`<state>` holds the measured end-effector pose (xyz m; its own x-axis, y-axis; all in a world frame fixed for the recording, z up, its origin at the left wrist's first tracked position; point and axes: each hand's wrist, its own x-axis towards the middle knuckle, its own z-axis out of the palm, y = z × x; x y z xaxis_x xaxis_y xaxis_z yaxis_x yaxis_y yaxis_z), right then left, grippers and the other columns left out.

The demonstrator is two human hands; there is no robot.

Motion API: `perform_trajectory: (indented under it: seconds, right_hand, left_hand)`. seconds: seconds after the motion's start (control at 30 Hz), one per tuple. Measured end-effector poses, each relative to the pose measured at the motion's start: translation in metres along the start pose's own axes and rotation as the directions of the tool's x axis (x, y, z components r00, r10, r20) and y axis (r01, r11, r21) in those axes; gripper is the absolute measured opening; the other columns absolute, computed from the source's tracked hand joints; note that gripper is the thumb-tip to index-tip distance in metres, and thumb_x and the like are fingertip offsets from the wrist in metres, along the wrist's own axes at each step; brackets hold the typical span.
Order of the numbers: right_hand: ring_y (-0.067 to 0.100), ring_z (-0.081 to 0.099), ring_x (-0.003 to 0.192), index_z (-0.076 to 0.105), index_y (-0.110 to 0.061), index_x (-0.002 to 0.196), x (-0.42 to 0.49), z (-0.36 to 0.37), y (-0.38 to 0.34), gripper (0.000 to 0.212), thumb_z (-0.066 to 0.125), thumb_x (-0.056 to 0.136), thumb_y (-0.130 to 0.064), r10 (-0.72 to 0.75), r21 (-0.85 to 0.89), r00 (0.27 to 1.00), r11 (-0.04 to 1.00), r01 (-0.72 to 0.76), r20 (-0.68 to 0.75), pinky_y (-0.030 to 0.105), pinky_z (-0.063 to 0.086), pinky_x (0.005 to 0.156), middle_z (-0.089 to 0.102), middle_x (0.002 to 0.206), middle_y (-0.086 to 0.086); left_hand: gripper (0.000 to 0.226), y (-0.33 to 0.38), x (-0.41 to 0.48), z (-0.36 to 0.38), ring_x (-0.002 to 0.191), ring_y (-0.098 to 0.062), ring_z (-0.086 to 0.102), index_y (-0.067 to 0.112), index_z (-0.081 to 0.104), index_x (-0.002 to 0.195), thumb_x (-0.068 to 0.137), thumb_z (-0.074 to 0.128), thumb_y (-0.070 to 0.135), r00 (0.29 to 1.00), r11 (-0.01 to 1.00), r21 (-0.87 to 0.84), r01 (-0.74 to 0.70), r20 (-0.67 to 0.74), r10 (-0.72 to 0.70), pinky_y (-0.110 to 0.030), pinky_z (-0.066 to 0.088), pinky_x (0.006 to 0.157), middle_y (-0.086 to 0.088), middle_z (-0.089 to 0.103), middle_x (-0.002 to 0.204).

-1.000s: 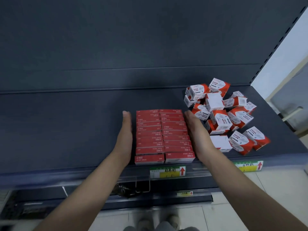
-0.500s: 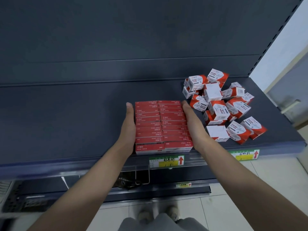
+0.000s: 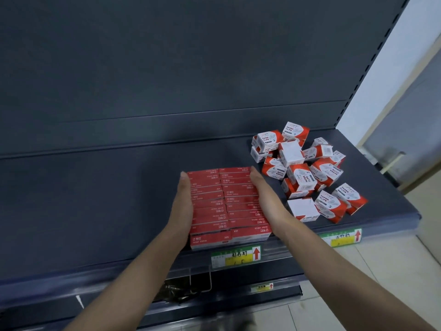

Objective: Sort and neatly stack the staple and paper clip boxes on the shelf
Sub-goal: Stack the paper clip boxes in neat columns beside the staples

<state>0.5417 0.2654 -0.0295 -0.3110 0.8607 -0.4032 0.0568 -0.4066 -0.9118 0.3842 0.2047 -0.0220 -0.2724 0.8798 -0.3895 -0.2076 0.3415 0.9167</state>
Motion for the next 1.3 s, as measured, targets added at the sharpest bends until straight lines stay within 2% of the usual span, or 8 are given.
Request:
perform_trajectory:
  seconds: [0.13, 0.27, 0.37, 0.47, 0.67, 0.9, 1.17, 1.3]
  right_hand:
    - [0.002, 0.046, 0.118, 0.019, -0.029, 0.148, -0.023, -0.009, -0.019, 0.057, 0.043, 0.097, -0.038, -0.323, -0.413, 0.946, 0.865, 0.285, -0.026, 0.027, 0.039, 0.102, 0.038, 0.14, -0.017]
    - [-0.002, 0.061, 0.1, 0.056, -0.014, 0.122, -0.05, -0.041, -0.037, 0.031, 0.058, 0.091, -0.017, -0.547, -0.622, 0.837, 0.652, 0.433, 0.01, 0.013, 0.047, 0.09, 0.065, 0.11, -0.009]
    - [0.001, 0.062, 0.081, 0.065, -0.015, 0.1, -0.063, -0.077, -0.046, 0.015, 0.066, 0.086, -0.017, -0.584, -0.759, 0.812, 0.53, 0.379, -0.003, 0.007, 0.047, 0.071, 0.065, 0.082, -0.014]
    - [0.008, 0.062, 0.071, 0.06, -0.021, 0.089, -0.07, -0.111, -0.049, 0.012, 0.07, 0.082, -0.024, -0.529, -0.865, 0.848, 0.427, 0.265, -0.002, 0.021, 0.049, 0.068, 0.065, 0.077, -0.008]
    - [0.016, 0.059, 0.088, 0.058, -0.02, 0.106, -0.068, -0.159, -0.026, 0.032, 0.065, 0.083, -0.041, -0.418, -0.969, 0.904, 0.173, 0.178, 0.092, 0.026, 0.045, 0.071, 0.061, 0.1, -0.004]
    - [0.016, 0.043, 0.119, 0.047, -0.019, 0.124, -0.059, -0.181, -0.007, 0.046, 0.056, 0.088, -0.045, -0.416, -0.957, 0.873, 0.024, 0.289, 0.253, 0.026, 0.04, 0.092, 0.05, 0.127, -0.003]
    - [0.017, 0.044, 0.117, 0.049, -0.021, 0.125, -0.048, -0.192, -0.01, 0.047, 0.05, 0.089, -0.052, -0.398, -0.95, 0.864, -0.079, 0.303, 0.309, 0.027, 0.037, 0.094, 0.054, 0.125, -0.003]
    - [0.015, 0.043, 0.117, 0.049, -0.023, 0.126, -0.046, -0.188, -0.011, 0.047, 0.05, 0.089, -0.051, -0.407, -0.959, 0.872, -0.038, 0.281, 0.272, 0.025, 0.036, 0.095, 0.054, 0.128, -0.005]
  left_hand:
    - [0.062, 0.017, 0.001, -0.01, 0.131, -0.001, 0.03, 0.032, 0.024, 0.146, 0.09, 0.033, 0.058, 0.942, 0.932, 0.242, -0.271, -0.134, 0.309, -0.025, 0.02, 0.108, 0.011, 0.032, 0.149]
    - [0.03, 0.044, -0.01, 0.001, 0.104, 0.006, 0.057, 0.028, 0.061, 0.114, 0.086, 0.056, 0.039, 0.802, 0.644, 0.523, -0.557, 0.14, 0.58, -0.017, 0.044, 0.091, 0.02, 0.063, 0.111]
    - [0.017, 0.057, -0.028, 0.036, 0.089, 0.007, 0.06, 0.033, 0.065, 0.097, 0.082, 0.063, 0.039, 0.756, 0.399, 0.669, -0.626, 0.396, 0.522, -0.008, 0.044, 0.079, 0.024, 0.065, 0.092]
    - [0.034, 0.05, -0.037, 0.077, 0.101, -0.003, 0.057, 0.028, 0.062, 0.11, 0.082, 0.059, 0.048, 0.719, 0.144, 0.727, -0.671, 0.592, 0.365, -0.025, 0.046, 0.092, 0.015, 0.064, 0.109]
    - [0.047, 0.015, -0.034, 0.151, 0.115, -0.013, 0.047, 0.025, 0.05, 0.125, 0.088, 0.049, 0.054, 0.76, -0.121, 0.81, -0.574, 0.582, 0.291, -0.028, 0.039, 0.095, 0.007, 0.054, 0.125]
    - [0.054, -0.015, -0.03, 0.187, 0.118, -0.014, 0.045, 0.024, 0.045, 0.131, 0.084, 0.057, 0.048, 0.815, -0.074, 0.884, -0.462, 0.456, 0.357, -0.028, 0.04, 0.095, 0.006, 0.051, 0.129]
    - [0.054, -0.011, -0.02, 0.193, 0.123, -0.019, 0.037, 0.016, 0.04, 0.136, 0.089, 0.054, 0.039, 0.818, -0.276, 0.846, -0.457, 0.521, 0.242, -0.03, 0.034, 0.099, -0.002, 0.041, 0.134]
    - [0.046, -0.005, -0.028, 0.176, 0.105, -0.008, 0.05, 0.022, 0.054, 0.119, 0.079, 0.068, 0.039, 0.805, 0.158, 0.837, -0.524, 0.426, 0.412, -0.018, 0.043, 0.086, 0.01, 0.05, 0.113]
